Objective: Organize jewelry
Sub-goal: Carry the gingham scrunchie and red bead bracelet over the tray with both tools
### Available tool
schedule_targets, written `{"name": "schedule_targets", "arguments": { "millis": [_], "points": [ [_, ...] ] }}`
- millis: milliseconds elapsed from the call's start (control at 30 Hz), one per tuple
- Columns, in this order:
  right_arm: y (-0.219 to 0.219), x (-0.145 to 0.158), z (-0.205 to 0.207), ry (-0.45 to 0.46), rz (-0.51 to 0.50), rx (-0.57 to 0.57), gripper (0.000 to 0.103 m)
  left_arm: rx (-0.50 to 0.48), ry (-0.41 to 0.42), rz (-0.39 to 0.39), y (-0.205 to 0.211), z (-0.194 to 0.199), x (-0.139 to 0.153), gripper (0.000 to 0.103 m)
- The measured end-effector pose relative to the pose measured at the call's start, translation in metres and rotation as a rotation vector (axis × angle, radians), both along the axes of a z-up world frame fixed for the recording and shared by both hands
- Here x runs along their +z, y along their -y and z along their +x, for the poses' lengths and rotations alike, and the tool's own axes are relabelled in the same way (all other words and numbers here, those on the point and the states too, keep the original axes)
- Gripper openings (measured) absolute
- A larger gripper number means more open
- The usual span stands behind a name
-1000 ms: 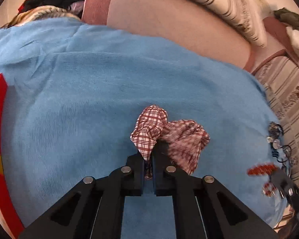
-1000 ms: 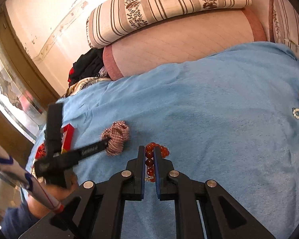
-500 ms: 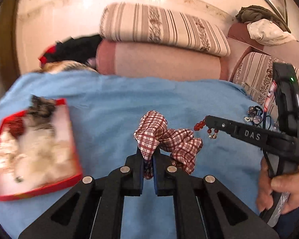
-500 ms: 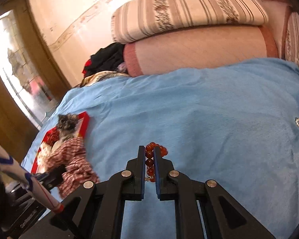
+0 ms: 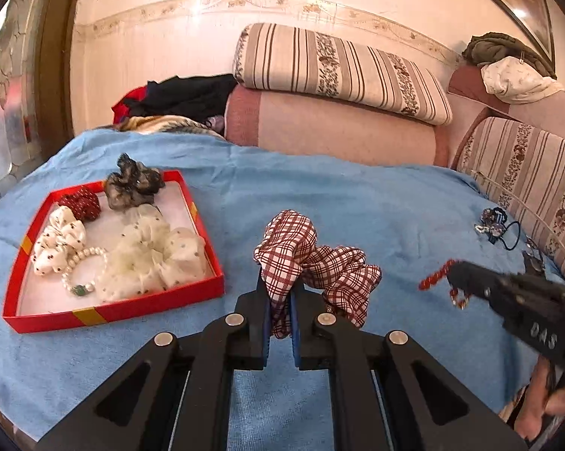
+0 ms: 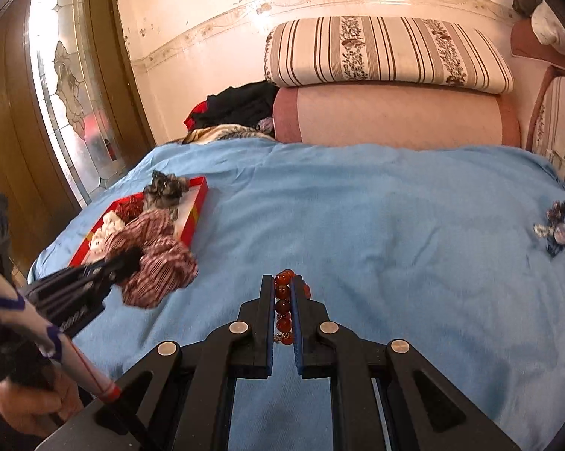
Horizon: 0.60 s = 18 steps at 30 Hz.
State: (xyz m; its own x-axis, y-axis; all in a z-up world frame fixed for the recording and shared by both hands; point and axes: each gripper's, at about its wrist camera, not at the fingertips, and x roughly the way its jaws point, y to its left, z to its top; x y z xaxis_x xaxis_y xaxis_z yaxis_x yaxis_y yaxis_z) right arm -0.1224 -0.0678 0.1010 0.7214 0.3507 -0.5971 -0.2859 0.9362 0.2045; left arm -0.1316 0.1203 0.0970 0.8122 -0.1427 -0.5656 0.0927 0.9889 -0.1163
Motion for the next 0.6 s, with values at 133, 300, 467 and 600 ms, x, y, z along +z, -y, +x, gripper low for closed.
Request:
{"name": "schedule_targets", "arguments": {
  "millis": [133,300,467,600],
  "points": [
    [-0.004,-0.009,-0.008,-0.032,-0.018,-0.013,0.008,0.0,-0.01,-0.011,-0.001,0.003,-0.002,0.008],
    [-0.015,-0.018,-0.011,-0.063,-0.042,-0.006,0.008,0.023,-0.021,0.001,-0.007,0.005,-0.004,0.008],
    [-0.025,-0.023,-0.014,-0.08,-0.057,0.007,0.008,0.054,-0.039,0.004,-0.018,0.006,-0.005,0.009],
    [-0.03,-0.025,-0.015,-0.093,-0.063,0.014,0.008,0.069,-0.036,0.01,-0.026,0.004,-0.004,0.009]
  ]
}}
